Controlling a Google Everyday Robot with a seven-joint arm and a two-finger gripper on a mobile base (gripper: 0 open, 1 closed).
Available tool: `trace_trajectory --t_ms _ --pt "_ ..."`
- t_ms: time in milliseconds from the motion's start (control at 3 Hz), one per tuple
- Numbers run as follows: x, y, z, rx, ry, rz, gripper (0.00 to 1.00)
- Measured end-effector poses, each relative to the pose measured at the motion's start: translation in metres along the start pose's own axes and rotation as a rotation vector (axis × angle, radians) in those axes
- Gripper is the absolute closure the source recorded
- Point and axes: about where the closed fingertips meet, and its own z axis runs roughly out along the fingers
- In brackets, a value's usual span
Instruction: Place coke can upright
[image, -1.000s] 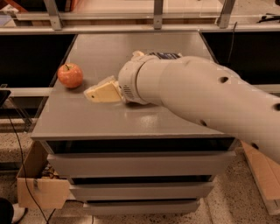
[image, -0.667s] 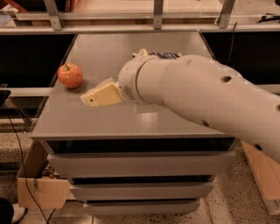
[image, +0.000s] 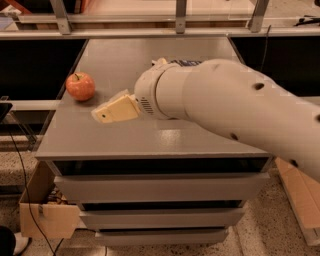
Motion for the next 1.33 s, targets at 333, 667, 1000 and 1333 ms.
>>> trace_trajectory --t_ms 333,667,1000,1333 --pt "0.002 0.0 0.002 -0.011 0.011 0.011 0.0" --pt "0.004 0.0 0.003 -0.02 0.019 0.017 0.0" --pt "0.005 -0.002 0.004 -0.032 0.03 0.029 0.0" --pt "0.008 -0.011 0.008 -0.055 0.053 0.057 0.0"
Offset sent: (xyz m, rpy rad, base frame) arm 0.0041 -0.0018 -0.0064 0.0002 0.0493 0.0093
